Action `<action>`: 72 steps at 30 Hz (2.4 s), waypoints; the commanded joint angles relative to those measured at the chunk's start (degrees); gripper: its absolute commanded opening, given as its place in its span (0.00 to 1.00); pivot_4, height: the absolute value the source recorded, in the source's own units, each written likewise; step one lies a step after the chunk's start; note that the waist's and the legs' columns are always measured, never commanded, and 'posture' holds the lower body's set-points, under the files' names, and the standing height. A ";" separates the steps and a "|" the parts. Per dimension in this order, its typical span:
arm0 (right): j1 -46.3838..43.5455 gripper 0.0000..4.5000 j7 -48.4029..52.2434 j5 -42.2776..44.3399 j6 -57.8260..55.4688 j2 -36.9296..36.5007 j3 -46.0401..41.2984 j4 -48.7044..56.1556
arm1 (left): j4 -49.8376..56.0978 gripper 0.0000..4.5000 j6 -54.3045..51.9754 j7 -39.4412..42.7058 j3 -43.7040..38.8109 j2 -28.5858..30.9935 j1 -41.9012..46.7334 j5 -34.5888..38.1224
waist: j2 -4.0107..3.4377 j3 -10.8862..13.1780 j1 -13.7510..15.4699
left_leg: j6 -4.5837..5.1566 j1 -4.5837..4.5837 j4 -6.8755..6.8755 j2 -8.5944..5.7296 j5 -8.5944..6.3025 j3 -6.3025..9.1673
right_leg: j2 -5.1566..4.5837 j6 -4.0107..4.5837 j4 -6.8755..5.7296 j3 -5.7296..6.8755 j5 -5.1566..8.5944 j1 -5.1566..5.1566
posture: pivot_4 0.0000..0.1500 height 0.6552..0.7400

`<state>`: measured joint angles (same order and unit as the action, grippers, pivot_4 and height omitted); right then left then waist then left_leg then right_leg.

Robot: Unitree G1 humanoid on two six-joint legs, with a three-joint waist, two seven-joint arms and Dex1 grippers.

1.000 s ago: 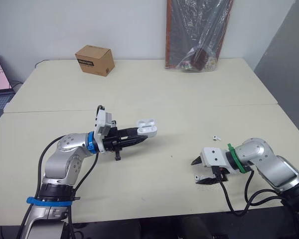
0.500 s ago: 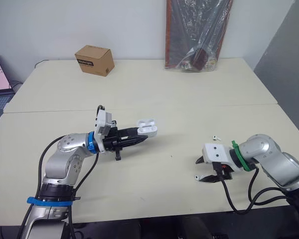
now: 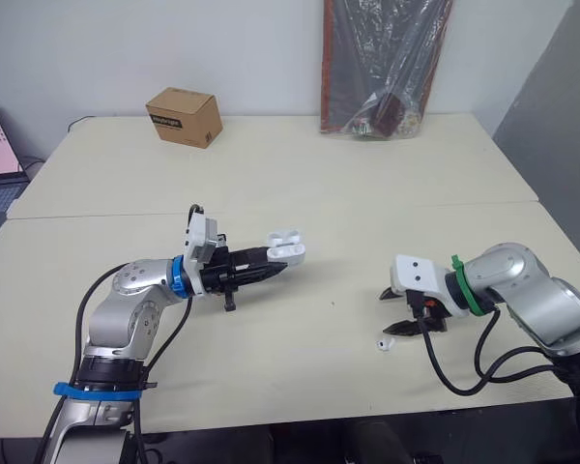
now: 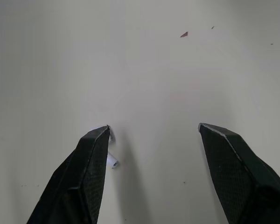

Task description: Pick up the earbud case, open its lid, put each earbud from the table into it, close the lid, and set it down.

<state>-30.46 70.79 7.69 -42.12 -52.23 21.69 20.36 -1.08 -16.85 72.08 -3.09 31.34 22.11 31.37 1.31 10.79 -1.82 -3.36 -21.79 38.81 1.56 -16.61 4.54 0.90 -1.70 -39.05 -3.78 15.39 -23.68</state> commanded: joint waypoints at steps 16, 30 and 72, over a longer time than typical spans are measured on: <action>-7.13 0.70 0.68 -5.81 -8.89 -4.52 8.71 10.09 | -0.43 0.17 1.97 0.69 0.06 0.18 1.02 0.05 | -0.04 0.02 -0.04 | 0.00 0.00 0.00 0.01 0.00 -0.01 | 0.00 0.00 0.00 0.00 0.00 -0.02 | 1.00 1.00; -20.95 0.70 -0.56 -8.43 -29.87 -4.72 28.71 18.75 | -0.52 0.17 2.41 0.59 0.50 -0.15 0.83 -0.05 | -0.06 0.03 -0.03 | 0.00 -0.07 -0.01 0.02 0.00 0.03 | -0.01 0.00 0.02 0.05 0.00 -0.09 | 1.00 1.00; -26.73 0.50 -8.57 -5.43 -33.12 -0.08 39.17 18.09 | 1.57 0.17 -0.07 0.65 0.11 1.45 0.49 0.40 | -0.06 0.04 -0.05 | 0.00 -0.13 -0.03 0.03 0.00 0.02 | -0.02 0.00 0.02 0.04 0.01 -0.19 | 1.00 1.00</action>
<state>-55.74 62.46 2.06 -75.39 -52.24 60.00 37.32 -1.75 -17.11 72.92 -2.54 32.30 22.18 31.13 1.24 10.82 -1.87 -3.36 -21.92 38.78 1.59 -16.61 4.56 0.88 -1.70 -39.03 -3.73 15.39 -23.87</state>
